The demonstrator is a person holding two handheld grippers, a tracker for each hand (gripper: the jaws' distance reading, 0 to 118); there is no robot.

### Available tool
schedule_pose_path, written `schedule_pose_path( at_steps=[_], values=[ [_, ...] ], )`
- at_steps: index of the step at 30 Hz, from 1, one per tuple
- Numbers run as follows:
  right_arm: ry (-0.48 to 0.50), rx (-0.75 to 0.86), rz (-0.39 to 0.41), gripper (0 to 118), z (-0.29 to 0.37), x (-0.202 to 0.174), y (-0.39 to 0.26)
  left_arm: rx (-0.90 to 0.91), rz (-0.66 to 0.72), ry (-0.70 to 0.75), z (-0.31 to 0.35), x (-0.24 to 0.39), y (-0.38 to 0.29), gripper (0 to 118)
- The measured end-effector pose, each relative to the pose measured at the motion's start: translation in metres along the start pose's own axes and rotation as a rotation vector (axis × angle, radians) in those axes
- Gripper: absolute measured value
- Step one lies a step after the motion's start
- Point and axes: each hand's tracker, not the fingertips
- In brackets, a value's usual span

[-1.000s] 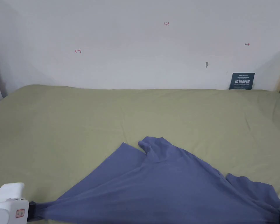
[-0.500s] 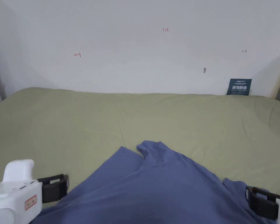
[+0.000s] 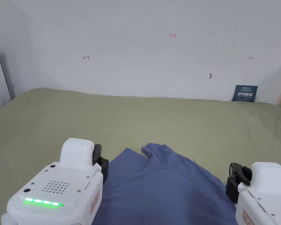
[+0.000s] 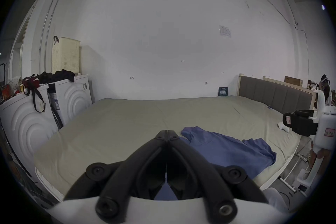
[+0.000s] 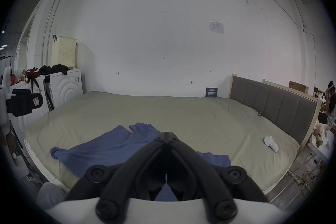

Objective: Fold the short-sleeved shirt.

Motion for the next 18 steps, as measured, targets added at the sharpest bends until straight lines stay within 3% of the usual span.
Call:
schedule_pose_path(
  at_steps=[9,17,18],
  values=[
    [0.033,-0.011,0.012,2,0.000,-0.024,-0.008,-0.110,-0.017,0.053,0.000,-0.059,-0.010,0],
    [0.105,-0.113,0.024,2,-0.017,-0.053,-0.042,-0.466,0.141,0.132,-0.050,-0.175,-0.082,0],
    [0.112,-0.129,0.022,2,-0.019,-0.056,-0.046,-0.494,0.168,0.138,-0.056,-0.181,-0.088,16]
  ],
)
